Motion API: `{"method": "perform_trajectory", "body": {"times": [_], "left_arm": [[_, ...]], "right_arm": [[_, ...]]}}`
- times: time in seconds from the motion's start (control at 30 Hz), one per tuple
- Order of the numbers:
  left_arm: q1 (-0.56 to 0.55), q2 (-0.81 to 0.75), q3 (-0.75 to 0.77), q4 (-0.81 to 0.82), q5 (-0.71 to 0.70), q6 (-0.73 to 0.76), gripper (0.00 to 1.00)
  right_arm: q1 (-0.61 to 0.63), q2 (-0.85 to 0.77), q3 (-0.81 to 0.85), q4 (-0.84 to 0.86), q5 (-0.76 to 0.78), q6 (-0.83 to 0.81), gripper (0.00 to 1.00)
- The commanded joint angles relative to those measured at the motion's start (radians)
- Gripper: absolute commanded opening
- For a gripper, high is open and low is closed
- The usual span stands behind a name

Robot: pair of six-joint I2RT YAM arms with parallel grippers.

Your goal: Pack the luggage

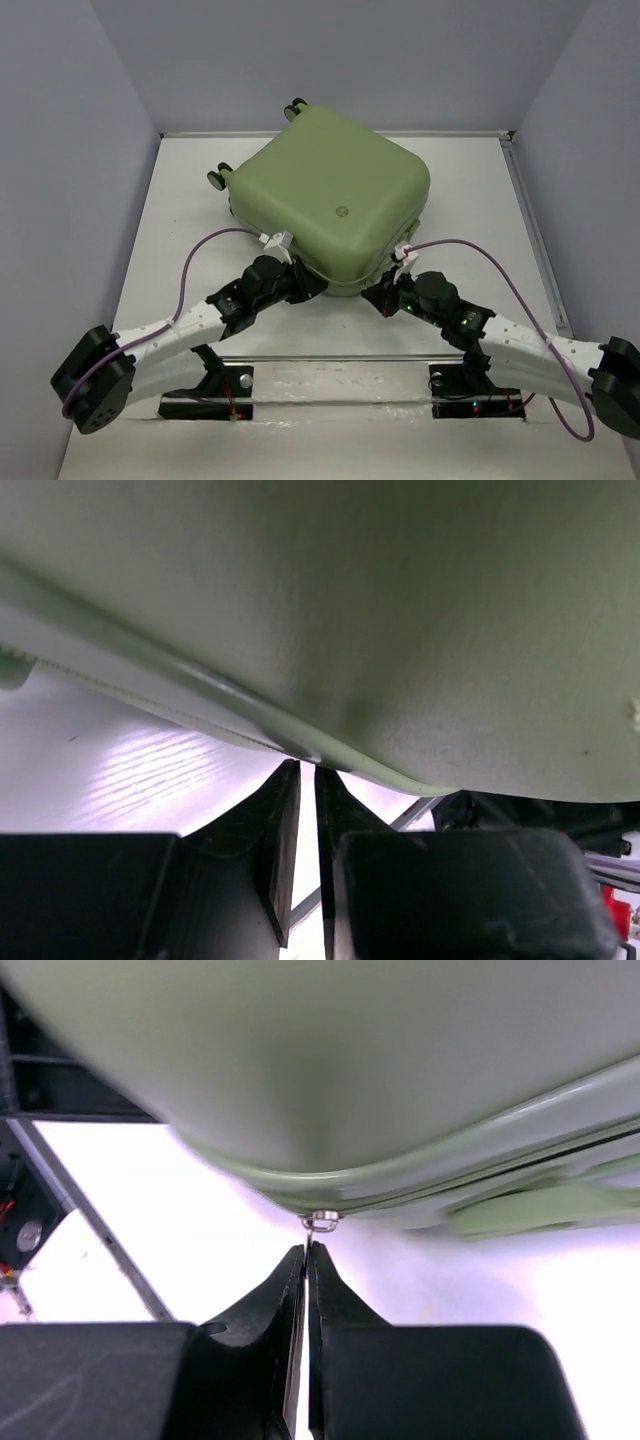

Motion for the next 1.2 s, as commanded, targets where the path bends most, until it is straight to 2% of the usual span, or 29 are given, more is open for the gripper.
{"method": "perform_trajectory", "body": {"times": [0.0,0.13,0.17,0.3,0.4,0.5,0.53,0.6,0.63,0.67,0.73,0.8,0.83,0.93,1.03,1.17], "left_arm": [[0.012,0.122,0.12,0.239,-0.099,0.033,0.21],[-0.007,0.227,0.189,0.291,-0.079,0.031,0.19],[-0.025,0.244,0.221,0.291,-0.076,0.034,0.19],[-0.051,0.284,0.244,0.282,-0.076,0.051,0.19],[-0.051,0.226,0.22,0.204,-0.116,0.077,0.19],[-0.039,0.128,0.201,0.011,-0.186,0.131,0.39],[-0.013,0.039,0.201,-0.046,-0.2,0.148,0.64],[0.04,-0.059,0.224,-0.24,-0.217,0.184,0.85],[0.08,-0.154,0.238,-0.294,-0.213,0.218,0.91],[0.179,-0.193,0.256,-0.344,-0.201,0.238,0.98],[0.299,-0.26,0.327,-0.43,-0.118,0.299,0.99],[0.408,-0.242,0.385,-0.467,-0.043,0.33,0.99],[0.505,-0.194,0.435,-0.461,0.049,0.342,0.99],[0.649,-0.042,0.512,-0.395,0.178,0.327,0.99],[0.725,0.113,0.588,-0.329,0.244,0.297,0.99],[0.762,0.261,0.677,-0.257,0.251,0.251,0.99]], "right_arm": [[0.181,-0.011,0.09,-0.281,0.025,0.096,0.07],[0.333,0.139,0.205,-0.235,0.11,0.143,0.07],[0.372,0.232,0.239,-0.216,0.141,0.145,0.07],[0.372,0.419,0.408,-0.145,0.32,0.165,0.07],[0.372,0.492,0.474,-0.058,0.585,0.166,0.07],[0.372,0.519,0.485,-0.04,0.689,0.179,0.07],[0.372,0.51,0.474,-0.028,0.701,0.188,0.07],[0.372,0.496,0.445,-0.018,0.696,0.202,0.07],[0.372,0.488,0.421,-0.017,0.69,0.208,0.07],[0.372,0.477,0.41,-0.017,0.686,0.215,0.07],[0.372,0.465,0.387,-0.017,0.677,0.225,0.07],[0.372,0.459,0.381,-0.019,0.672,0.226,0.07],[0.372,0.459,0.378,-0.017,0.664,0.223,0.07],[0.372,0.459,0.371,-0.021,0.652,0.222,0.07],[0.363,0.453,0.367,-0.022,0.621,0.225,0.07],[0.363,0.447,0.364,-0.025,0.609,0.214,0.07]]}}
